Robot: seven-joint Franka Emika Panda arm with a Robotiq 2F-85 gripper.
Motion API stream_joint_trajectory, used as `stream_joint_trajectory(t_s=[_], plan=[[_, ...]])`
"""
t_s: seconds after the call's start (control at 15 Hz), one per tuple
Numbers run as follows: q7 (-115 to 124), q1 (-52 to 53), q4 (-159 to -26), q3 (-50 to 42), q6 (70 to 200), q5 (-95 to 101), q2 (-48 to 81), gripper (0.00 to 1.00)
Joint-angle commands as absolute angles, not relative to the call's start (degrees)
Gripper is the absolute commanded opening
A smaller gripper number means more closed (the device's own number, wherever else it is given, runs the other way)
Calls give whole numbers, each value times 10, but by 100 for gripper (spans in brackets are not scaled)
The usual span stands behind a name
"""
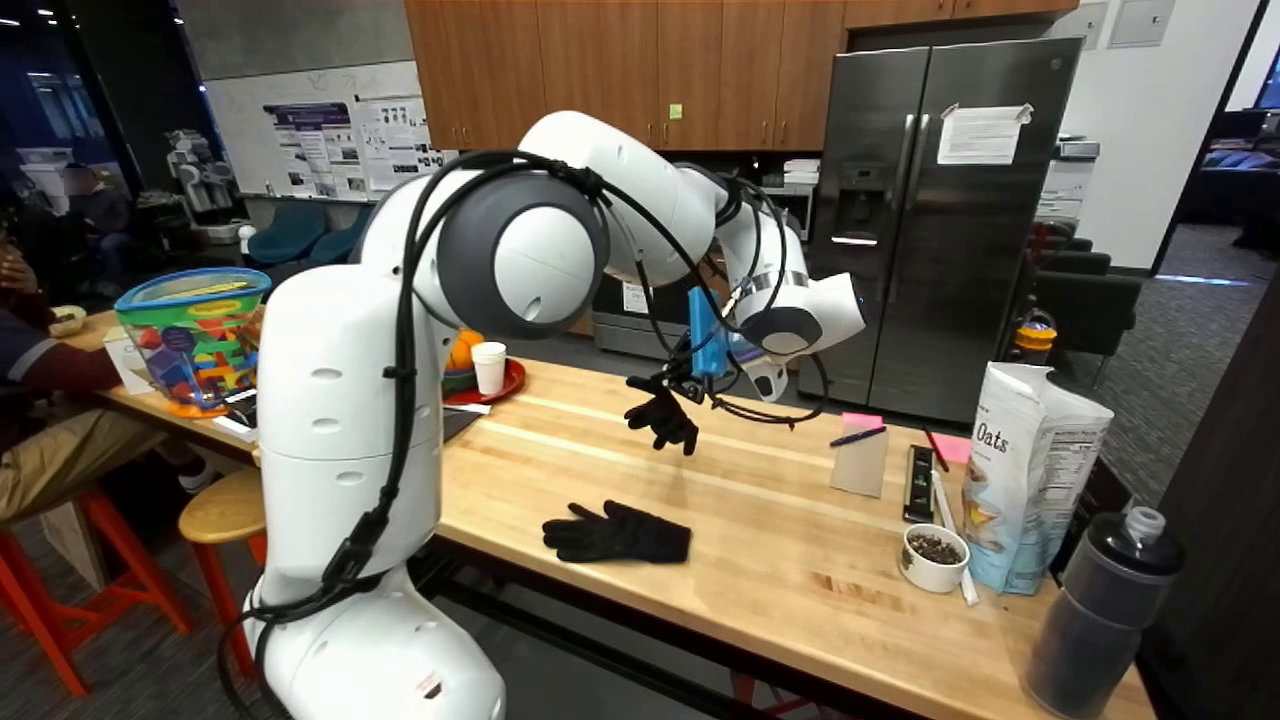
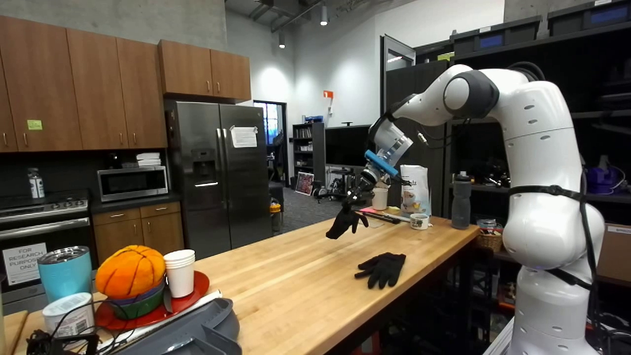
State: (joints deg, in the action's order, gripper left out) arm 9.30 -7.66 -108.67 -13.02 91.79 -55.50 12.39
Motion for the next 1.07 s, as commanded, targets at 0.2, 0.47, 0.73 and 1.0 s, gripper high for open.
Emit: stream_joint_trajectory(t_s=[0.2, 0.47, 0.73, 1.0], plan=[[144, -67, -1152, -121, 1149, -471, 96, 1], [206, -62, -1190, -120, 1288, -410, 84, 1], [339, -47, -1221, -121, 1399, -292, 49, 1], [526, -10, -1250, -152, 1469, -90, 5, 1]])
